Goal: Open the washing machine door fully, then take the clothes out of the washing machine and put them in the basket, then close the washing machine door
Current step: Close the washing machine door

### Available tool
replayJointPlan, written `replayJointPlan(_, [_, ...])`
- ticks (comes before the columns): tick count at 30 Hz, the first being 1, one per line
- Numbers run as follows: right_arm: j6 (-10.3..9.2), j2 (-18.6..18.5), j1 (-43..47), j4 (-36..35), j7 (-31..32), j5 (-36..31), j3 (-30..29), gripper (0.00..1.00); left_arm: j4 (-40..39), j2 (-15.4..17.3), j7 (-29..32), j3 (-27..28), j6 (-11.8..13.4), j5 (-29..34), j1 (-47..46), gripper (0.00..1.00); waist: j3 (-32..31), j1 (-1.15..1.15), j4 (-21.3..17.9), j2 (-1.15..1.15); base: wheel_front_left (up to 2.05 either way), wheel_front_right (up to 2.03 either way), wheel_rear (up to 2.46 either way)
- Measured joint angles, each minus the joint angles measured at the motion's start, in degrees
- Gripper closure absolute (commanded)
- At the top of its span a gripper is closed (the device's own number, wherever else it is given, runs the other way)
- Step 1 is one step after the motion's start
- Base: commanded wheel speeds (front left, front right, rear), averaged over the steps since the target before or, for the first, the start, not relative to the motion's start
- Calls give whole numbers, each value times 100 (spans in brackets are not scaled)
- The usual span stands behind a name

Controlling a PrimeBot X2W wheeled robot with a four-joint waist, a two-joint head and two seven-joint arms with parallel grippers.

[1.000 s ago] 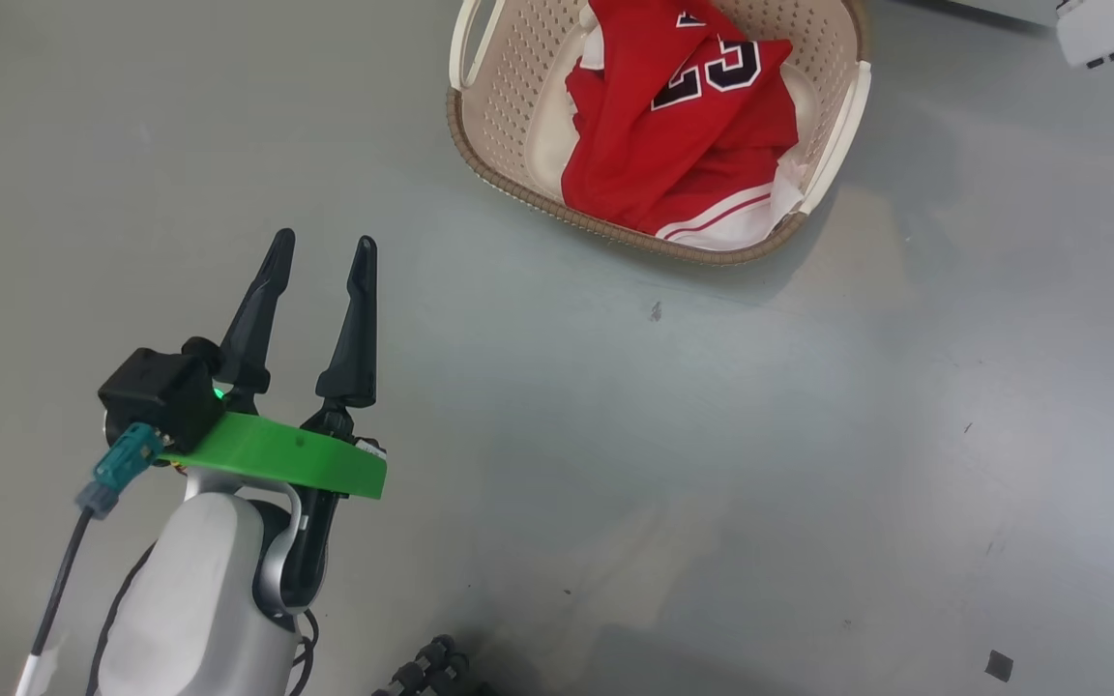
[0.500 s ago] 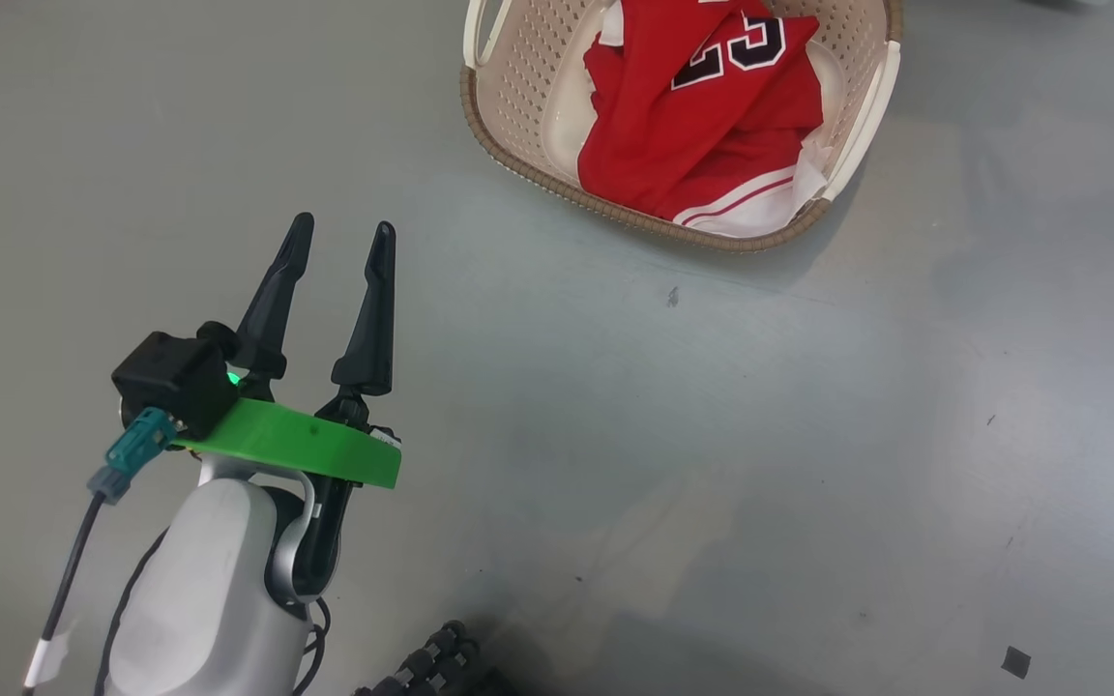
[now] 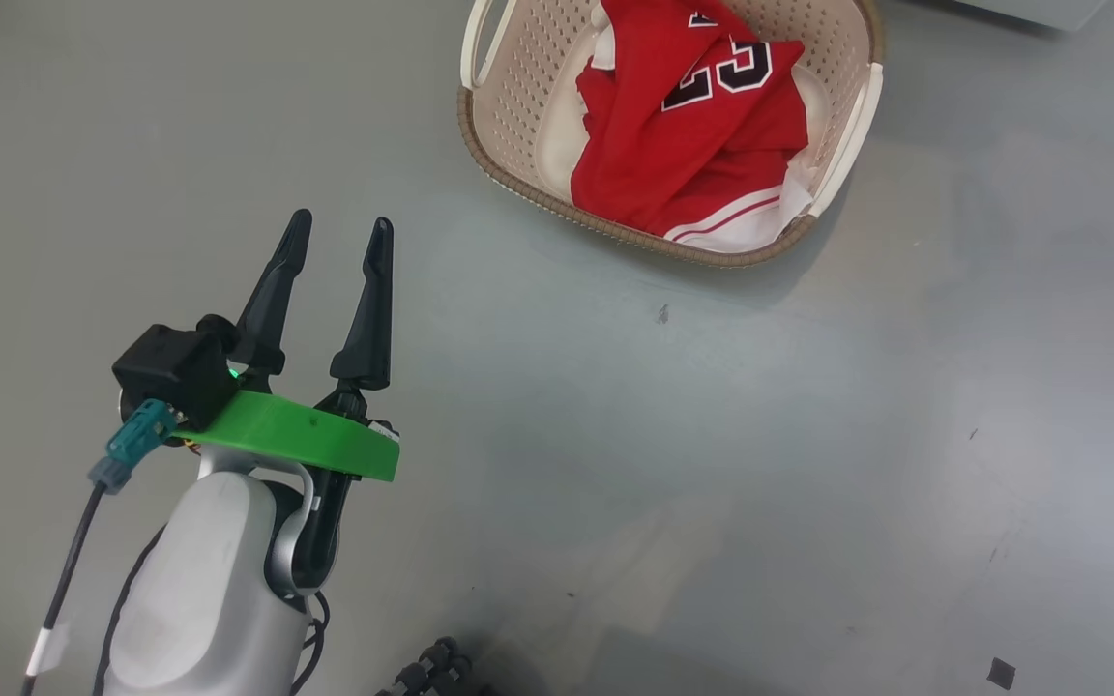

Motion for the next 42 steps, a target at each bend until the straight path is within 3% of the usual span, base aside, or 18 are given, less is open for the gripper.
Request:
replayJointPlan(20, [10, 308, 1904, 291, -156, 261, 123, 100, 339, 130, 0, 99, 0, 163, 193, 0, -1198, 0, -368, 0, 0, 0, 0])
replayJointPlan(28, [5, 648, 2721, -230, -156, 430, -222, 100, 445, 277, 0, 183, 0, 311, 516, 0, -1795, 0, -704, 0, 0, 0, 0])
replayJointPlan(34, [3, 1135, 3691, -510, -156, 873, -616, 100, 533, 344, 0, 379, 0, 323, 919, 0, -2333, -1, -1043, 0, 0, 0, 0])
replayJointPlan(42, [2, 1246, 4653, -751, -156, 872, -769, 100, 627, 364, 0, 443, 0, 371, 1402, 0, -2973, -1, -1417, 0, 0, 0, 0])
